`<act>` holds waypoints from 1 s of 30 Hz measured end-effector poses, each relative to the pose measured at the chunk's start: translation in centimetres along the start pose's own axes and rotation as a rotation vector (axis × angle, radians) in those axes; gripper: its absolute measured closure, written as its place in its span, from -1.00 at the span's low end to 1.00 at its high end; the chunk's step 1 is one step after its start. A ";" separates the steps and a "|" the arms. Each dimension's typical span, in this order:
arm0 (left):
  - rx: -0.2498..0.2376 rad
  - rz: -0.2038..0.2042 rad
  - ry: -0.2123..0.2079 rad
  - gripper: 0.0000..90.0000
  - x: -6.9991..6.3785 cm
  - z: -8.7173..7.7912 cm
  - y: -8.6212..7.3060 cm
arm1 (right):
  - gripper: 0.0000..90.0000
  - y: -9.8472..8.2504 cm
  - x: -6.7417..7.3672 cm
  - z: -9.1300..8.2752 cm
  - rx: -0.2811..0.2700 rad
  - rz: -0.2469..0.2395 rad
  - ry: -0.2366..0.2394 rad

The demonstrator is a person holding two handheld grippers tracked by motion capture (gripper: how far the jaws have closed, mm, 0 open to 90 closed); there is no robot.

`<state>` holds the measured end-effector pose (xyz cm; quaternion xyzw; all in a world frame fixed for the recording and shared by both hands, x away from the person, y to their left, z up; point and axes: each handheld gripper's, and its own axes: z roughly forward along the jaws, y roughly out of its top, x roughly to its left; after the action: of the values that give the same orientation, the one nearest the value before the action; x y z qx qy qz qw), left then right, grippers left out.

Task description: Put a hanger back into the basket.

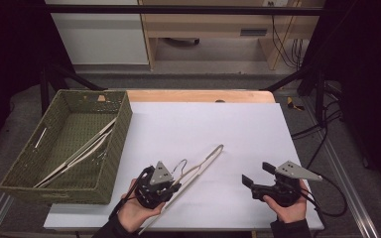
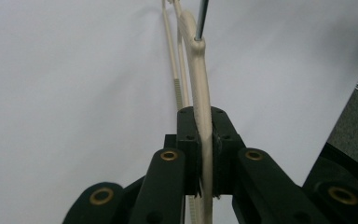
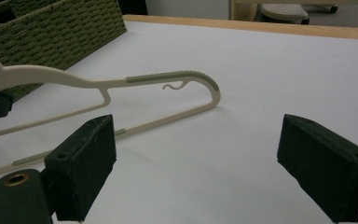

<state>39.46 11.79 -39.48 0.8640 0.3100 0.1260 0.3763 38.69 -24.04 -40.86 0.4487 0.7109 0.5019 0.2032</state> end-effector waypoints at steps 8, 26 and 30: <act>-0.036 -0.050 0.016 0.90 1.6 -0.8 -0.2 | -0.77 -0.2 -0.2 0.0 0.001 -0.005 0.011; -0.179 -0.046 -0.025 0.90 3.6 -6.3 1.4 | -0.84 0.0 -0.7 -0.6 -0.018 -0.003 0.013; -0.189 -0.019 -0.026 0.90 4.2 -8.6 2.3 | -0.85 0.1 -0.5 -0.7 -0.028 0.010 0.016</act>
<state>39.84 18.08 -31.98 0.8231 0.3001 0.1398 0.4615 38.49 -24.86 -40.60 0.4454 0.7033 0.5163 0.2011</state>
